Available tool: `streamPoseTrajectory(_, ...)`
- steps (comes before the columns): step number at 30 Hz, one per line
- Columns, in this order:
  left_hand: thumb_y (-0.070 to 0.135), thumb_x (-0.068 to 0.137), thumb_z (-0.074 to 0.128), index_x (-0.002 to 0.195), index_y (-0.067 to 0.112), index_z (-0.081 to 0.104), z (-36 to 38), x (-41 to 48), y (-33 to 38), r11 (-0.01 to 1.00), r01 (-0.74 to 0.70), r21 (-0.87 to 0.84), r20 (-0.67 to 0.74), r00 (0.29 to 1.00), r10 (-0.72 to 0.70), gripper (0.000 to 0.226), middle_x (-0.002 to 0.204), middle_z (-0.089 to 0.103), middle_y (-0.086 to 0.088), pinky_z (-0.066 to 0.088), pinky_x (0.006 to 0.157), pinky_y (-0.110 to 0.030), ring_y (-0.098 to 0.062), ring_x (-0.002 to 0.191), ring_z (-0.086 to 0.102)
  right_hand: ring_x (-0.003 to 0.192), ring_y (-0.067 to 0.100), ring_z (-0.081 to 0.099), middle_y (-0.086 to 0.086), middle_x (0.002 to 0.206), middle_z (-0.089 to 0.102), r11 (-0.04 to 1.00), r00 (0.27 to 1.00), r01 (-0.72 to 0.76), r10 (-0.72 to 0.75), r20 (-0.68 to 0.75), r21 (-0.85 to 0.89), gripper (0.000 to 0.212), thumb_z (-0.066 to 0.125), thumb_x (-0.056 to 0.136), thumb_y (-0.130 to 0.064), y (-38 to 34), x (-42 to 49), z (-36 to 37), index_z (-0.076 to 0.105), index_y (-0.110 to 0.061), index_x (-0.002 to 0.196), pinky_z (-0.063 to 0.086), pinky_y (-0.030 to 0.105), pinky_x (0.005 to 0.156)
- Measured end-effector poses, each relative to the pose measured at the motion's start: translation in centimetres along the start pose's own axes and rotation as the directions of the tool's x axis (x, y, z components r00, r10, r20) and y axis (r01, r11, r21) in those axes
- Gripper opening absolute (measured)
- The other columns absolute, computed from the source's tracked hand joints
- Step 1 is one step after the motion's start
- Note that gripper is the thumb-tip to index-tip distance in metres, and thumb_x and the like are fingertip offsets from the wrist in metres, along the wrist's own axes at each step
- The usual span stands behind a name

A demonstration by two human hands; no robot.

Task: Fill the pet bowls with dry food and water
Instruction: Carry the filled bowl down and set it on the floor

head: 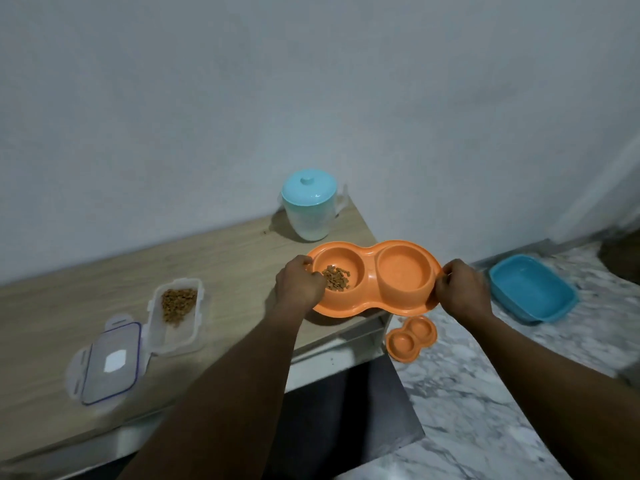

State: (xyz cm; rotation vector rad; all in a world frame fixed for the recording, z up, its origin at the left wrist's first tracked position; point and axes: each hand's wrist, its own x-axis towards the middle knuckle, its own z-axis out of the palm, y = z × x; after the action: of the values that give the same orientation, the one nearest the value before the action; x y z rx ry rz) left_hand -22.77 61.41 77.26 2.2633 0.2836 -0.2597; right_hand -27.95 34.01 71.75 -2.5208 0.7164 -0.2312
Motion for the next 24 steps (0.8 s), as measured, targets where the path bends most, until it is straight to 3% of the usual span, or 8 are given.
streamPoseTrajectory(3, 0.019, 0.085, 0.056, 0.130, 0.023, 0.058, 3.1, -2.4, 3.1, 0.999, -0.041, -0.014, 0.025, 0.999, 0.042, 0.046, 0.129, 0.061, -0.008, 0.049, 0.098, -0.039, -0.031, 0.117, 0.056, 0.076, 0.030, 0.058, 0.010, 0.081, 0.068, 1.000, 0.999, -0.024, 0.024, -0.035, -0.004, 0.007, 0.053, 0.089, -0.014, 4.1, 0.4, -3.5, 0.059, -0.011, 0.091, 0.044, 0.036, 0.066)
streamPoseTrajectory(6, 0.021, 0.084, 0.056, 0.130, 0.024, 0.058, 6.9, -5.2, 6.3, 0.997, -0.062, -0.047, 0.047, 0.997, 0.064, 0.046, 0.127, 0.060, -0.009, 0.056, 0.088, -0.046, -0.033, 0.109, 0.060, 0.076, 0.032, 0.062, 0.010, 0.080, 0.069, 0.999, 0.998, -0.040, 0.040, -0.055, 0.003, 0.009, 0.054, 0.086, -0.016, 8.7, 0.7, -7.3, 0.061, -0.012, 0.089, 0.050, 0.038, 0.066)
streamPoseTrajectory(9, 0.021, 0.086, 0.055, 0.131, 0.025, 0.057, 11.3, -8.2, 9.3, 0.995, -0.083, -0.054, 0.080, 0.993, 0.087, 0.046, 0.129, 0.059, -0.008, 0.056, 0.084, -0.037, -0.030, 0.103, 0.061, 0.077, 0.033, 0.062, 0.010, 0.078, 0.068, 0.998, 0.997, -0.060, 0.060, -0.051, -0.003, 0.008, 0.055, 0.084, -0.017, 13.7, 1.2, -11.5, 0.062, -0.013, 0.083, 0.053, 0.042, 0.070)
streamPoseTrajectory(11, 0.021, 0.087, 0.054, 0.132, 0.024, 0.056, 14.5, -9.7, 11.1, 0.994, -0.091, -0.067, 0.099, 0.990, 0.097, 0.045, 0.128, 0.058, -0.009, 0.054, 0.068, -0.029, -0.026, 0.088, 0.064, 0.078, 0.033, 0.060, 0.008, 0.075, 0.066, 0.998, 0.996, -0.069, 0.069, -0.059, -0.010, 0.008, 0.057, 0.084, -0.015, 17.0, 1.6, -14.2, 0.064, -0.011, 0.083, 0.047, 0.038, 0.070)
streamPoseTrajectory(13, 0.020, 0.087, 0.054, 0.131, 0.025, 0.056, 17.6, -11.0, 13.1, 0.994, -0.072, -0.086, 0.120, 0.989, 0.082, 0.044, 0.120, 0.058, -0.007, 0.057, 0.056, -0.031, -0.026, 0.076, 0.065, 0.077, 0.032, 0.054, 0.008, 0.074, 0.063, 0.996, 0.994, -0.086, 0.085, -0.073, -0.013, 0.008, 0.057, 0.085, -0.013, 20.3, 2.2, -16.6, 0.064, -0.009, 0.084, 0.041, 0.036, 0.069)
streamPoseTrajectory(16, 0.019, 0.087, 0.055, 0.131, 0.025, 0.056, 22.2, -12.4, 15.7, 0.993, -0.068, -0.098, 0.174, 0.981, 0.084, 0.044, 0.111, 0.055, -0.003, 0.062, 0.063, -0.041, -0.031, 0.078, 0.067, 0.075, 0.028, 0.055, 0.009, 0.077, 0.065, 0.991, 0.989, -0.128, 0.126, -0.079, -0.027, 0.007, 0.056, 0.089, -0.012, 24.8, 3.5, -19.1, 0.062, -0.009, 0.086, 0.041, 0.034, 0.066)
streamPoseTrajectory(21, 0.021, 0.082, 0.057, 0.127, 0.024, 0.059, 28.9, -11.7, 19.0, 0.991, -0.106, -0.082, 0.237, 0.964, 0.123, 0.045, 0.116, 0.063, -0.008, 0.059, 0.080, -0.046, -0.034, 0.091, 0.067, 0.072, 0.025, 0.061, 0.006, 0.076, 0.063, 0.979, 0.976, -0.203, 0.200, -0.091, -0.023, 0.008, 0.057, 0.091, -0.015, 31.1, 7.3, -19.7, 0.057, -0.017, 0.083, 0.056, 0.042, 0.069)
streamPoseTrajectory(24, 0.024, 0.079, 0.057, 0.126, 0.023, 0.059, 33.1, -9.2, 20.2, 0.991, -0.128, -0.046, 0.274, 0.952, 0.136, 0.047, 0.115, 0.065, -0.009, 0.058, 0.084, -0.047, -0.035, 0.095, 0.067, 0.075, 0.028, 0.062, 0.007, 0.078, 0.064, 0.967, 0.965, -0.254, 0.252, -0.069, -0.034, 0.004, 0.057, 0.089, -0.017, 34.2, 10.2, -18.3, 0.057, -0.018, 0.085, 0.056, 0.043, 0.070)
